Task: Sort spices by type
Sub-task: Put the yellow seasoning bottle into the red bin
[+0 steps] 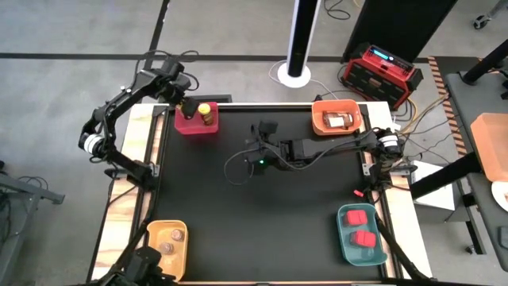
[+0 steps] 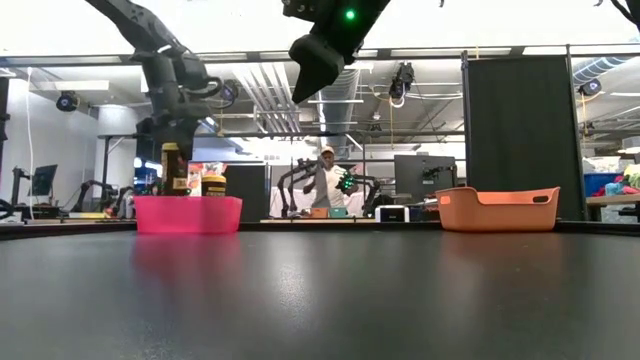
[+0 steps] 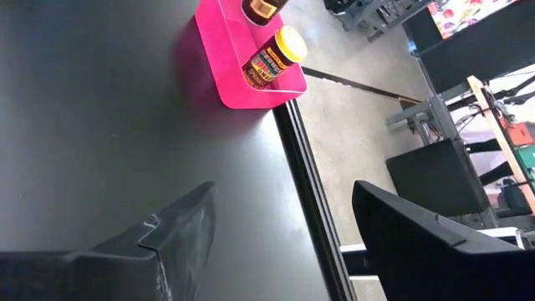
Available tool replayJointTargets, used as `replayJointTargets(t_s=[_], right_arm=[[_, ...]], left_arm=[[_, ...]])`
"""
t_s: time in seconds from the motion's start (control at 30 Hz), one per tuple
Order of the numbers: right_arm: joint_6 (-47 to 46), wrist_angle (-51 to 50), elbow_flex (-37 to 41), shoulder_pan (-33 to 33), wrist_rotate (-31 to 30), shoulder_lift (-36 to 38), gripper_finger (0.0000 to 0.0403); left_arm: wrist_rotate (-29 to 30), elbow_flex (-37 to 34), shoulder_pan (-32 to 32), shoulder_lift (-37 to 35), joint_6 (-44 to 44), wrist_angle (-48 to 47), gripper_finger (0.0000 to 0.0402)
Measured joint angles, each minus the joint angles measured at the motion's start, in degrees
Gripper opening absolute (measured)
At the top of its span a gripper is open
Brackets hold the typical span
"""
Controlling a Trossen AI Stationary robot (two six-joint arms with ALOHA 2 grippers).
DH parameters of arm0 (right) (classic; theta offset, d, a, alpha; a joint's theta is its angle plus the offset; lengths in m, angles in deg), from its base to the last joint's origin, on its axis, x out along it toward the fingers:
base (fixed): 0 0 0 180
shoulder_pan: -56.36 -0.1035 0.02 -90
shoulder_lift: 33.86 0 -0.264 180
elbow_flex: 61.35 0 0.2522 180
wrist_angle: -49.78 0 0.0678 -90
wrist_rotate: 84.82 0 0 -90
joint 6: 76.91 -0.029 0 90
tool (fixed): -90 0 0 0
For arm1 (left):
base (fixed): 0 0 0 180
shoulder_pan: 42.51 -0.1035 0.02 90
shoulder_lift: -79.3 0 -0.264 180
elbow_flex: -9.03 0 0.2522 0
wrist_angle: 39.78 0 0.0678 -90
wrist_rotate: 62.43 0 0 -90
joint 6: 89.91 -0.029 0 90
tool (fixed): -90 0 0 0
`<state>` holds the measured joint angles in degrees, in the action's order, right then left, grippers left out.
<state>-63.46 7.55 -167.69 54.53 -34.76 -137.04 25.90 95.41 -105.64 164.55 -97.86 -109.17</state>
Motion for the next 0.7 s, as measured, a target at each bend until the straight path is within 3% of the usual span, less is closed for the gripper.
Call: replayJointTargets(t_s=[0.33, 0.7], right_arm=[[0.0, 0.1, 0.0, 0.0, 0.0, 0.0, 0.0283], [0.0, 0.3, 0.0, 0.0, 0.0, 0.0, 0.0267]], left_arm=[[-2.0, -3.7, -0.4, 0.0, 0.2, 4.3, 0.0212], [1.1, -4.5, -0.4, 0.0, 0.6, 6.7, 0.0214]])
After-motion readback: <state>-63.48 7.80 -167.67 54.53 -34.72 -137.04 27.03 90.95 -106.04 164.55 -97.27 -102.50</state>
